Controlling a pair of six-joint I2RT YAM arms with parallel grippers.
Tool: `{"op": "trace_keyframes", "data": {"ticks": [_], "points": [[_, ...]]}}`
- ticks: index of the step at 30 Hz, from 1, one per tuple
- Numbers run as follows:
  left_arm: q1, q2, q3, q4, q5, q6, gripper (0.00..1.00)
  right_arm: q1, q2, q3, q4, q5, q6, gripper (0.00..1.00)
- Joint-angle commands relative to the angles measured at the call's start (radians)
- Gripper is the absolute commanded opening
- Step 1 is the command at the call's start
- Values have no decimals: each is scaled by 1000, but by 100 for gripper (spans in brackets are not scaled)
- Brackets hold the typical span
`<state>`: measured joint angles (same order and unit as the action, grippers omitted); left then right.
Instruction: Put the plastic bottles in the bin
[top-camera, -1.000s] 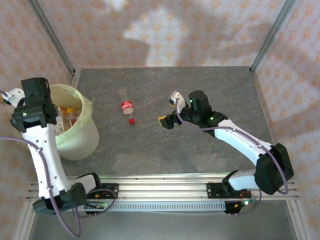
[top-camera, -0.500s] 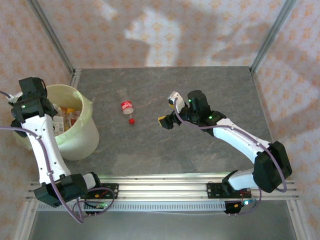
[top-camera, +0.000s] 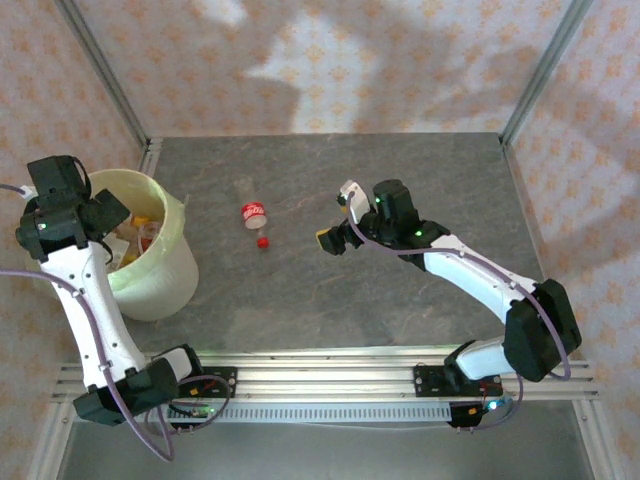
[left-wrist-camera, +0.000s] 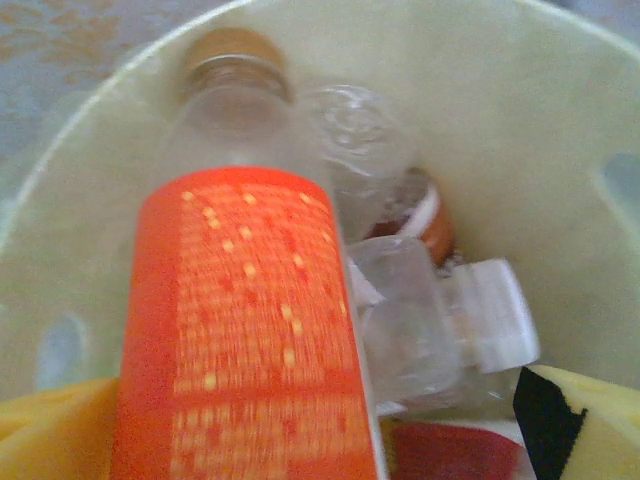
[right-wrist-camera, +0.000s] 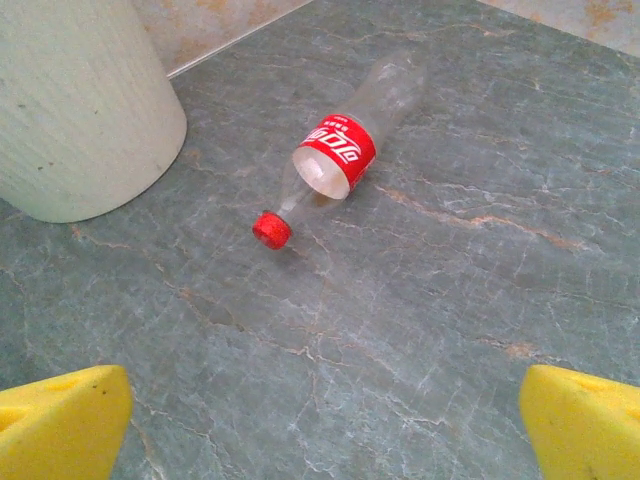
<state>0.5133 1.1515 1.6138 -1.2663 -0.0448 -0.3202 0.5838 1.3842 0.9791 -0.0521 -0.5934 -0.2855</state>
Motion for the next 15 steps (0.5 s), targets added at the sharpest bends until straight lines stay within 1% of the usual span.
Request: {"op": "trace_keyframes", "data": {"ticks": [1, 6, 12, 14, 15], "points": [[4, -25, 54, 15, 132, -23, 100, 5, -2, 19, 40, 36, 16, 99], [5, -36, 77, 29, 228, -43, 100, 5, -3, 8, 43, 41, 17, 99], [4, -75, 52, 141, 452, -100, 100, 6, -2, 3, 43, 46, 17, 99], [5, -75, 45, 168, 473, -114, 100, 6, -3, 3, 43, 47, 17, 99], [5, -72, 44, 170, 452, -119, 100, 5, -4, 0, 42, 47, 16, 99]]}}
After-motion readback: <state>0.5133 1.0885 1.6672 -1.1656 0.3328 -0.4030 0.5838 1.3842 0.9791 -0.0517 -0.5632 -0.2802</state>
